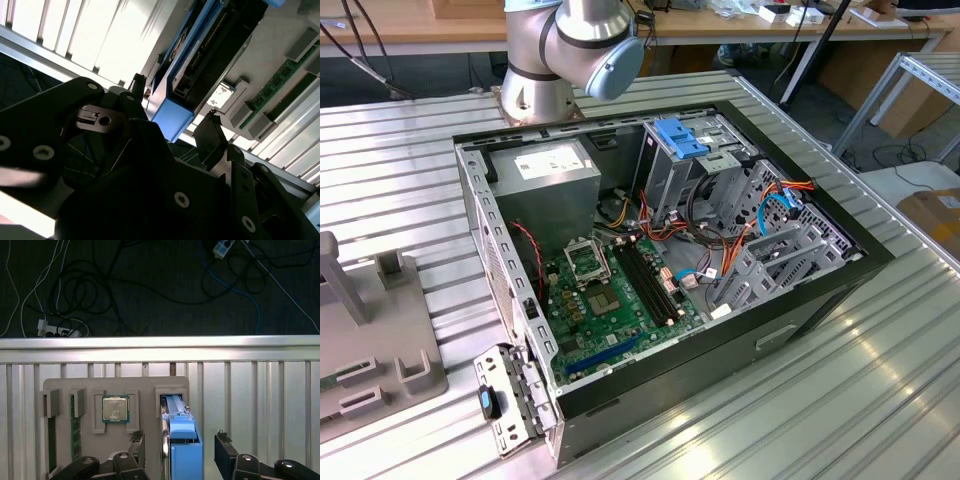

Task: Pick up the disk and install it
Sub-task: 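Pick up the disk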

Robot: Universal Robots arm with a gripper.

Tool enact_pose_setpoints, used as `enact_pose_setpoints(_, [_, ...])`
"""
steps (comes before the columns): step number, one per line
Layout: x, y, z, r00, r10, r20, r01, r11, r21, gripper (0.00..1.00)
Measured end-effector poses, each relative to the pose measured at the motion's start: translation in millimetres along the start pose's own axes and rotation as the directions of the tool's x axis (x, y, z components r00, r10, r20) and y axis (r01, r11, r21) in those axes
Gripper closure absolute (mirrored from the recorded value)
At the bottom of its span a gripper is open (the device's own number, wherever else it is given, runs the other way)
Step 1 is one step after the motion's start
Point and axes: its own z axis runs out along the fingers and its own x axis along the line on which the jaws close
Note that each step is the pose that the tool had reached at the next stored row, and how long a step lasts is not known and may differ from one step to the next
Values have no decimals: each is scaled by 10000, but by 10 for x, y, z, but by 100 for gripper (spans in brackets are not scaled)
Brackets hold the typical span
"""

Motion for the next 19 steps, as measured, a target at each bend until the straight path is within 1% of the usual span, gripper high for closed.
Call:
enact_pose_setpoints(1, [0, 0, 0, 10000, 1, 0, -1, 10000, -1, 35])
enact_pose_setpoints(4, [0, -1, 0, 10000, 0, 0, 0, 10000, 0, 55])
enact_pose_setpoints(8, [0, -2, 0, 10000, 0, 0, 0, 10000, 0, 55])
enact_pose_setpoints(9, [0, -2, -1, 10000, 0, 0, 0, 10000, -1, 63])
enact_pose_setpoints(19, [0, -5, 0, 10000, 0, 0, 0, 10000, -1, 63])
